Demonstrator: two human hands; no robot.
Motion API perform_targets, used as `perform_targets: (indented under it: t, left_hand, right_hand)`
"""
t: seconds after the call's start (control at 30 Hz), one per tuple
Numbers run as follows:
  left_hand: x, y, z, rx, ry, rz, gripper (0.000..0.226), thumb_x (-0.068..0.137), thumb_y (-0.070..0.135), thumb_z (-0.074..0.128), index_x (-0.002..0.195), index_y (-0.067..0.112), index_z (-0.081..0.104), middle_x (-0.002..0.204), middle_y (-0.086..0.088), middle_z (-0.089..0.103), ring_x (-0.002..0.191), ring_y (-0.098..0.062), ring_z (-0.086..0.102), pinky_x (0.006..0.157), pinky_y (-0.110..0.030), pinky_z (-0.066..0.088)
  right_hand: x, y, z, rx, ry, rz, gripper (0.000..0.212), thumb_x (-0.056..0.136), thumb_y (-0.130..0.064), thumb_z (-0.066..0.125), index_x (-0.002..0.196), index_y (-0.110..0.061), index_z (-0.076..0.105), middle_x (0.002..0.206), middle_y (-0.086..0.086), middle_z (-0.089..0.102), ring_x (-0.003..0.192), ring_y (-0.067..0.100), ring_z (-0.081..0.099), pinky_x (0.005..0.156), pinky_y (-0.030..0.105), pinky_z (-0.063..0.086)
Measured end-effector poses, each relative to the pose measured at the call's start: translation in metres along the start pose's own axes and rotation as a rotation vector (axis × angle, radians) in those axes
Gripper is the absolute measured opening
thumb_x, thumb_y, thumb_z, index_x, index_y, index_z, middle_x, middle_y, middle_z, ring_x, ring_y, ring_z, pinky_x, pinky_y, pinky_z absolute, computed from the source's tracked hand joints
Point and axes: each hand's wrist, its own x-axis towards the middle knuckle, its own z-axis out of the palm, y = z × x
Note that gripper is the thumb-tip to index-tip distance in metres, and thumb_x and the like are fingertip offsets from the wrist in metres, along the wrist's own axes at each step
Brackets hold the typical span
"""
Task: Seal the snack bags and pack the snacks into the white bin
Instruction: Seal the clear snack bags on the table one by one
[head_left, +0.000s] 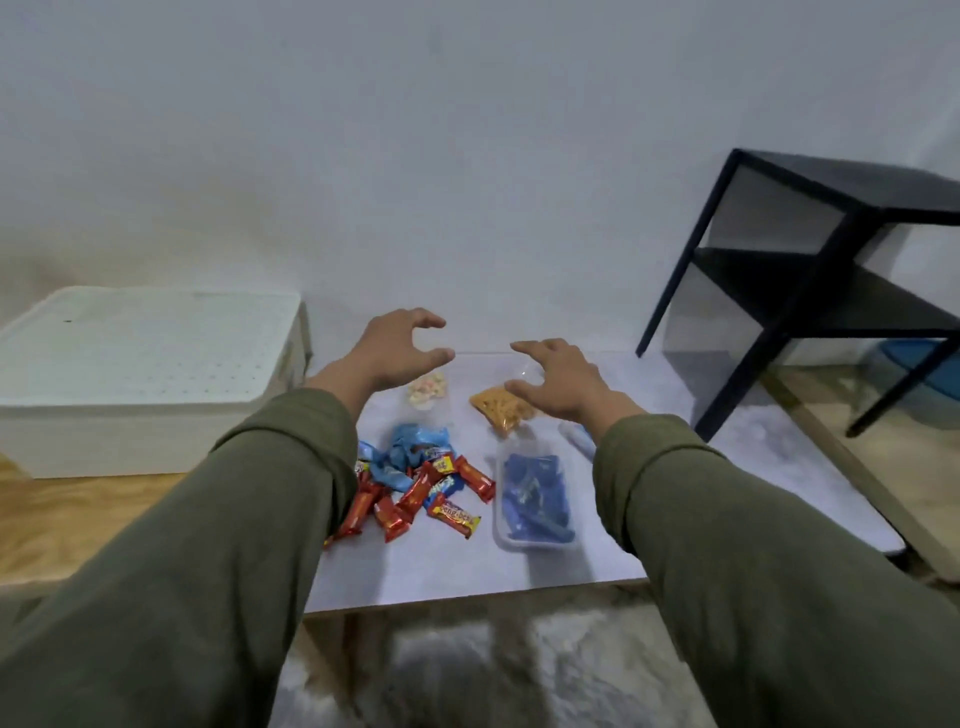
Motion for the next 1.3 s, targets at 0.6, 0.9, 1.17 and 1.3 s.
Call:
perform_targets:
  t: [0.6, 0.9, 1.17, 1.3]
  left_hand:
    - [0.187, 0.043, 0.117, -0.006, -0.277, 0.149, 0.049, 0.087, 0.039, 0.062, 0.131, 0.02, 0.051, 0.139, -0.001, 0.049, 0.131, -0.02, 0.042, 0.105, -0.029, 0.029]
    - [0.247, 0.066, 0.175, -0.071, -0.262, 0.053, 0.049, 0.086, 0.038, 0.064, 0.131, 0.021, 0.051, 0.138, -0.001, 0.05, 0.13, -0.019, 0.042, 0.104, -0.025, 0.028]
    - [0.282, 0.052, 0.197, -0.056, -0.265, -0.042, 0.051, 0.087, 0.041, 0.061, 0.132, 0.021, 0.049, 0.137, -0.003, 0.051, 0.128, -0.022, 0.044, 0.105, -0.03, 0.032]
    - [0.3, 0.043, 0.228, -0.05, -0.302, -0.07, 0.054, 0.087, 0.042, 0.061, 0.135, 0.021, 0.046, 0.137, -0.004, 0.05, 0.126, -0.023, 0.046, 0.103, -0.033, 0.035]
  right_hand:
    - [0.089, 0.153, 0.001, 0.089, 0.034, 0.277, 0.06, 0.088, -0.049, 0.053, 0.142, -0.033, 0.033, 0.149, 0.008, 0.032, 0.137, 0.028, 0.029, 0.112, 0.046, 0.027]
    - [0.148, 0.23, -0.002, 0.081, -0.044, 0.23, 0.061, 0.088, -0.048, 0.054, 0.143, -0.033, 0.031, 0.151, 0.006, 0.029, 0.14, 0.026, 0.024, 0.114, 0.046, 0.024]
    - [0.189, 0.249, 0.014, 0.156, -0.121, 0.217, 0.062, 0.089, -0.044, 0.055, 0.144, -0.029, 0.031, 0.148, 0.01, 0.033, 0.135, 0.027, 0.035, 0.109, 0.038, 0.031]
    - [0.199, 0.263, 0.039, 0.163, -0.155, 0.215, 0.065, 0.088, -0.041, 0.059, 0.144, -0.028, 0.03, 0.15, 0.007, 0.031, 0.135, 0.026, 0.036, 0.108, 0.035, 0.031]
